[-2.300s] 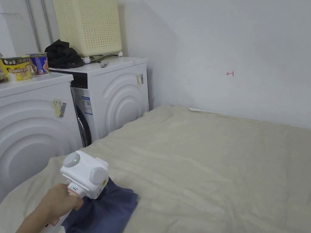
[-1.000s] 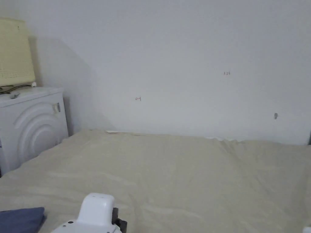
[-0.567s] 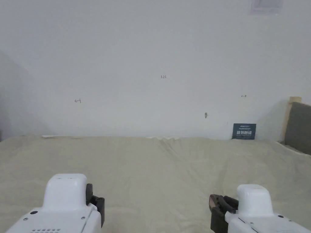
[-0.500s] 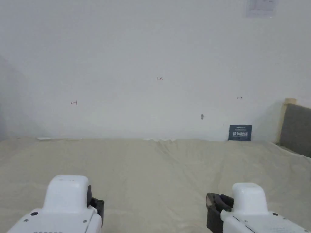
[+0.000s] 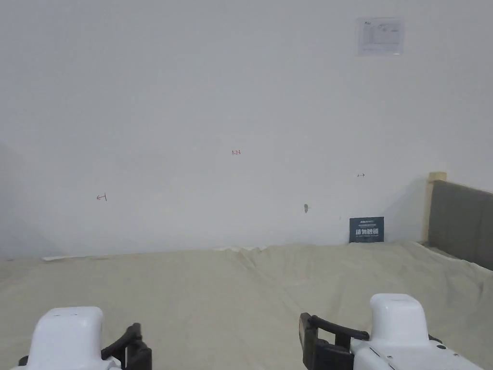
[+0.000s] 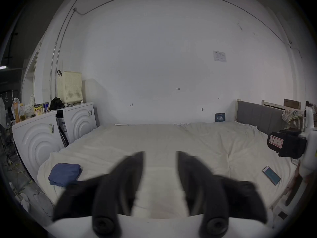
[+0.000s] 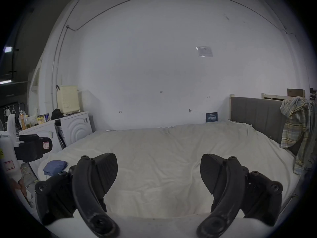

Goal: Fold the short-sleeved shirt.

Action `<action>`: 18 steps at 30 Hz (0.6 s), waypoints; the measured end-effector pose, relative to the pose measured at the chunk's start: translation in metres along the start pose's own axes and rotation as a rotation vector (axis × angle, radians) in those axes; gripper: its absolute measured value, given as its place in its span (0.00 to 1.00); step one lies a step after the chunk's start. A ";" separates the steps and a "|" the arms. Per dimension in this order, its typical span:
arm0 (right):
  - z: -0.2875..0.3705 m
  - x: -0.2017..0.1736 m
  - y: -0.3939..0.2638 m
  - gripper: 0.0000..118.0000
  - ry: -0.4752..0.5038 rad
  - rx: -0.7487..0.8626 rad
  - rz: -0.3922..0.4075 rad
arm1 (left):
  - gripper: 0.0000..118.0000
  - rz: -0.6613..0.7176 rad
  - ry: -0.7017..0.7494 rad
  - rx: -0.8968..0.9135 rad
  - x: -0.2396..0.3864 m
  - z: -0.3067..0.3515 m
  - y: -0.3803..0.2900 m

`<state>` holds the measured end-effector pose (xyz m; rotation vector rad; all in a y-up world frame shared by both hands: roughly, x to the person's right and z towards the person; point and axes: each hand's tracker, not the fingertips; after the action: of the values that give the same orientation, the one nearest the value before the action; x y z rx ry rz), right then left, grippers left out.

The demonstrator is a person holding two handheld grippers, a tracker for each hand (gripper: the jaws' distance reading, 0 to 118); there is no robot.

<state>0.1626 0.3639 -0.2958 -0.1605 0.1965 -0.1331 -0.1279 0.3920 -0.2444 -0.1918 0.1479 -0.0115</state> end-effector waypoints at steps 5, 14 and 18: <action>-0.001 -0.006 0.009 0.85 -0.006 -0.036 0.024 | 0.90 -0.061 0.029 0.036 0.003 0.007 0.003; -0.013 -0.025 0.021 0.85 -0.075 0.006 0.054 | 0.90 -0.053 0.021 -0.001 0.000 0.002 0.008; -0.007 -0.030 0.022 0.85 -0.032 0.018 0.091 | 0.90 -0.040 0.023 0.001 -0.005 0.002 0.010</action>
<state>0.1350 0.3889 -0.3013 -0.1352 0.1700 -0.0420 -0.1327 0.4019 -0.2438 -0.1941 0.1673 -0.0536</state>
